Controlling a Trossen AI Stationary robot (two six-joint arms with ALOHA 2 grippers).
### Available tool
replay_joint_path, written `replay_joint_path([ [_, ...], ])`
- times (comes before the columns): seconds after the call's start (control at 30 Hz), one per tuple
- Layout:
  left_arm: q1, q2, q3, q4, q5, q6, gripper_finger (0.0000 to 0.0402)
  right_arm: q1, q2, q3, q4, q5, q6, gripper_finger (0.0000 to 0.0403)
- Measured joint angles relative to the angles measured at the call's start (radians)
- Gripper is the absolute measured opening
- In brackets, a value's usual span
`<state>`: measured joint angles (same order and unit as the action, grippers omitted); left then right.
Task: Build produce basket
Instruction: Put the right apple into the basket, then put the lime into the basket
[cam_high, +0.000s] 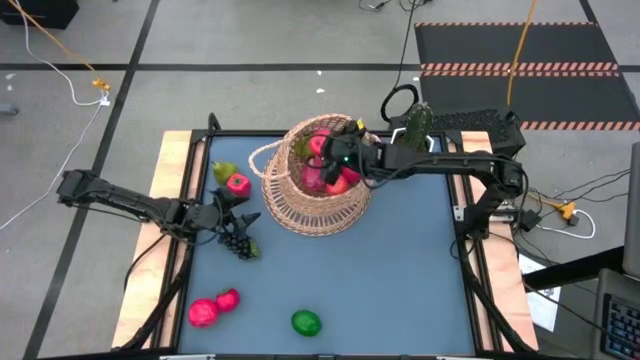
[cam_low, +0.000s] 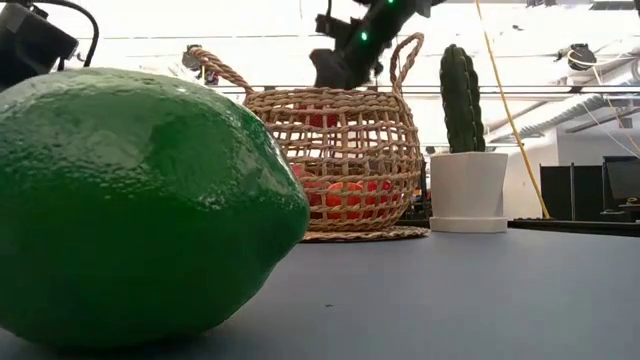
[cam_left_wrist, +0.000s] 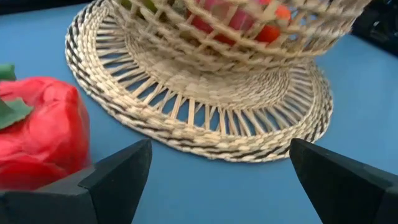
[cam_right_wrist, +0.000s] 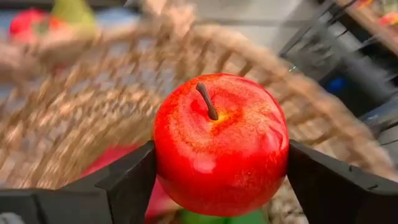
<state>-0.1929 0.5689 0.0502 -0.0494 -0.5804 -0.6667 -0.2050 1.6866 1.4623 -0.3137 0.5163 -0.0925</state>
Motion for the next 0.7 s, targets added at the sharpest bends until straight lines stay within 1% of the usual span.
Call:
replay_joint_path([
  [0.17,0.000,0.032,0.000,0.000,-0.017,-0.029,0.0381,-0.042,-0.007,-0.013,0.021,-0.063,0.019,0.0357],
  [0.27,0.000,0.045,0.000,0.001,-0.024,-0.043,0.0381,-0.046,-0.003,-0.016,0.009,-0.073,0.040,0.0371],
  [0.4,0.000,0.059,0.000,0.004,-0.031,-0.050,0.0381,-0.020,-0.004,-0.016,0.024,-0.075,0.043,0.0376],
  [0.5,0.000,0.067,0.000,0.006,-0.032,-0.042,0.0381,0.010,-0.007,-0.016,0.041,-0.065,-0.036,0.0376],
  [0.63,0.000,0.073,0.000,0.011,-0.035,-0.023,0.0381,0.081,-0.016,-0.016,0.063,0.058,-0.097,0.0377],
  [0.7,0.000,0.073,0.000,0.026,-0.035,-0.014,0.0381,0.126,-0.018,-0.016,0.062,0.097,-0.100,0.0377],
])
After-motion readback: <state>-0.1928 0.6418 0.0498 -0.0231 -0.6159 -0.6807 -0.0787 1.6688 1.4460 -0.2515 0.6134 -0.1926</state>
